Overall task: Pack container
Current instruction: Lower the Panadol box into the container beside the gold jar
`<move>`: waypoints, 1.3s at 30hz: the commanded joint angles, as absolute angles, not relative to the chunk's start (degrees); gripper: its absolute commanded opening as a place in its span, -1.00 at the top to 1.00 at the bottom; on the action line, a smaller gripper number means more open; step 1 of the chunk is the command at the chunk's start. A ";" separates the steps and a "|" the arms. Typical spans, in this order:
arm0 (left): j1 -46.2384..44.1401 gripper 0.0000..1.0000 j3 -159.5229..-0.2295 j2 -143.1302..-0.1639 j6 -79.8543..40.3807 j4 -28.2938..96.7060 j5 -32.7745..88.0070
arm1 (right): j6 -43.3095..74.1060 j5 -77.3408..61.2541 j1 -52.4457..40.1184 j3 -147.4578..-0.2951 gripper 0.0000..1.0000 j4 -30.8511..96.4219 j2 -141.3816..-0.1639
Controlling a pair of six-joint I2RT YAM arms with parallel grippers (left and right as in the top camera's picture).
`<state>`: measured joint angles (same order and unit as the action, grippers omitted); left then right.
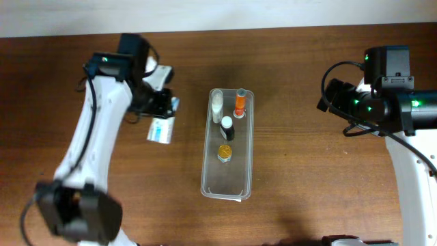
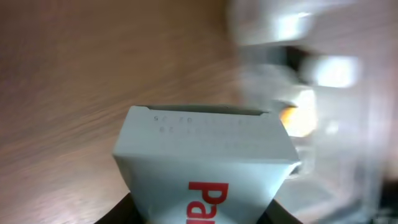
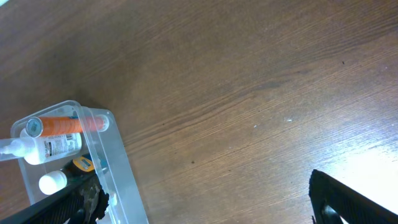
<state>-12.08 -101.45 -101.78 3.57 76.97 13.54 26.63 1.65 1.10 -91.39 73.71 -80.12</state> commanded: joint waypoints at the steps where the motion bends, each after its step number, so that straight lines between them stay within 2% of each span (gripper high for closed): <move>1: -18.06 0.22 -102.06 -98.80 -1.67 77.06 16.03 | 26.63 1.98 1.52 -92.05 -0.97 73.76 -80.25; 8: -32.14 0.22 -96.77 -98.87 -12.16 71.85 10.02 | 26.63 2.00 1.52 -92.05 -0.97 73.76 -80.25; 14: -40.01 0.22 -88.33 -98.87 -20.53 64.14 4.80 | 26.63 1.98 1.52 -92.05 -0.97 73.76 -80.25; 24: -46.37 0.21 -81.49 -98.94 -24.88 55.81 1.72 | 26.63 1.98 1.52 -92.05 -0.97 73.76 -80.25; 27: -46.87 0.21 -80.64 -98.94 -27.05 55.51 -3.44 | 26.63 1.98 1.52 -92.05 -0.97 73.76 -80.25; 34: -46.87 0.20 -78.83 -99.31 -31.97 54.00 -2.81 | 26.63 2.00 1.52 -92.05 -0.97 73.76 -80.25; 35: -46.87 0.09 -78.48 -99.37 -33.69 53.95 -2.81 | 26.63 1.98 1.52 -92.05 -1.00 73.76 -80.25; 39: -47.00 0.03 -76.66 -99.42 -36.88 52.45 -2.66 | 26.63 1.98 1.52 -92.05 -0.97 73.76 -80.25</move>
<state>-46.92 -78.11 -98.89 -32.69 53.10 -1.96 26.61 1.67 1.10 -91.39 73.71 -80.12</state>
